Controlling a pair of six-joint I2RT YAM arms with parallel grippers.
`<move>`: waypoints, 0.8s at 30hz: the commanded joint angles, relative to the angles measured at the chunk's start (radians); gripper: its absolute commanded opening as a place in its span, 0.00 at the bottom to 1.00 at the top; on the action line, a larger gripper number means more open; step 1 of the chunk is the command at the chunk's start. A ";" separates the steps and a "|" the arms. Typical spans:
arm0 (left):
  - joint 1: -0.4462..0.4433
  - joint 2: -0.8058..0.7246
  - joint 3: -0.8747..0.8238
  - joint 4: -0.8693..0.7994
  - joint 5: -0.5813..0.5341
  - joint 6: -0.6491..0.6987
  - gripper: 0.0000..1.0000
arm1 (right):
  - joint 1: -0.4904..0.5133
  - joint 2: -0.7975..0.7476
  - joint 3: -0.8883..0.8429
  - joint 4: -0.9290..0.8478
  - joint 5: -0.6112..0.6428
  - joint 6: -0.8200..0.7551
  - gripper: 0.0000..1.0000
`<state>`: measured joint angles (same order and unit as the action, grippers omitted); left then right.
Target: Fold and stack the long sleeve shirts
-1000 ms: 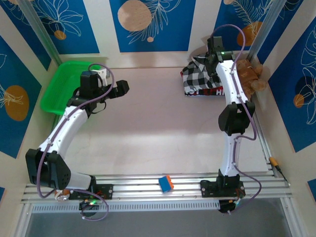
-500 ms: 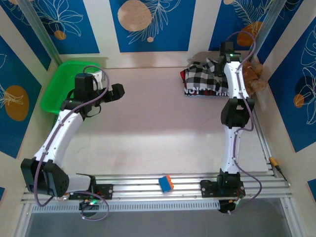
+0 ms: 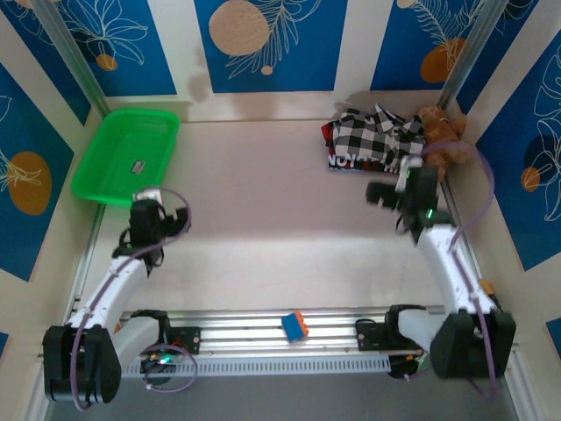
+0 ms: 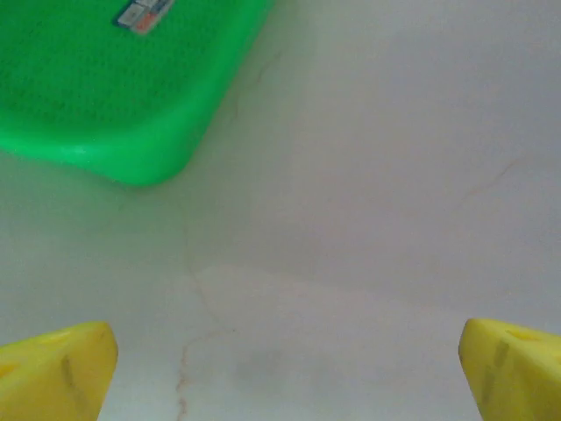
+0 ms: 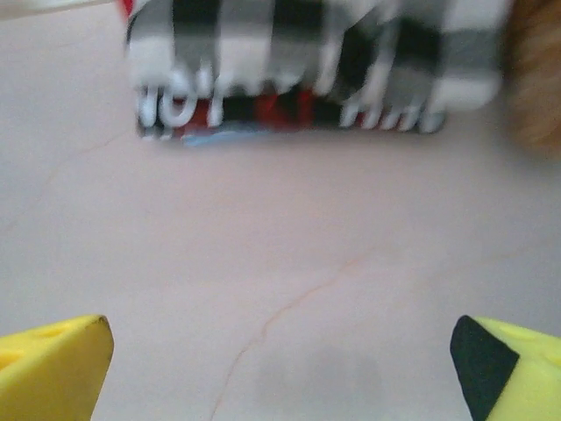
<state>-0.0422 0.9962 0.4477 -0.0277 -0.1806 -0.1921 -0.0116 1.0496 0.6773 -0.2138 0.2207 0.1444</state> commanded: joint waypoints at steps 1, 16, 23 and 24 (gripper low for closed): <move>0.012 0.032 -0.152 0.451 -0.054 0.167 1.00 | 0.010 0.016 -0.348 0.744 -0.122 -0.026 0.99; 0.175 0.408 0.001 0.631 0.375 0.222 1.00 | 0.065 0.474 -0.298 1.100 0.161 0.007 0.99; -0.042 0.323 -0.170 0.887 -0.012 0.345 1.00 | 0.051 0.465 -0.291 1.068 0.136 0.018 0.99; -0.019 0.310 -0.176 0.877 0.000 0.323 1.00 | 0.051 0.467 -0.293 1.072 0.138 0.016 0.99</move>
<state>-0.0639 1.3350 0.3119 0.7265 -0.0277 0.1120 0.0418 1.5280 0.3775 0.8227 0.3210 0.1486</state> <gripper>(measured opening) 0.998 0.992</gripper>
